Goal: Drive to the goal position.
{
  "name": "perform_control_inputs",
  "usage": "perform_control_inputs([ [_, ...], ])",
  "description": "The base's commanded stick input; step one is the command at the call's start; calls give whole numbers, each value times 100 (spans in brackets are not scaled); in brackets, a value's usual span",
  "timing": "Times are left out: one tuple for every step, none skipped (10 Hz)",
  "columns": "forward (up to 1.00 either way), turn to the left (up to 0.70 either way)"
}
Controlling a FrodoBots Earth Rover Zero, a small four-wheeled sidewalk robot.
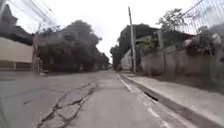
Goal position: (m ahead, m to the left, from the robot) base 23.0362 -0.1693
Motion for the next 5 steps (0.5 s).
perform_control_inputs([
  [70,0],
  [70,0],
  [70,0],
  [70,0],
  [70,0],
])
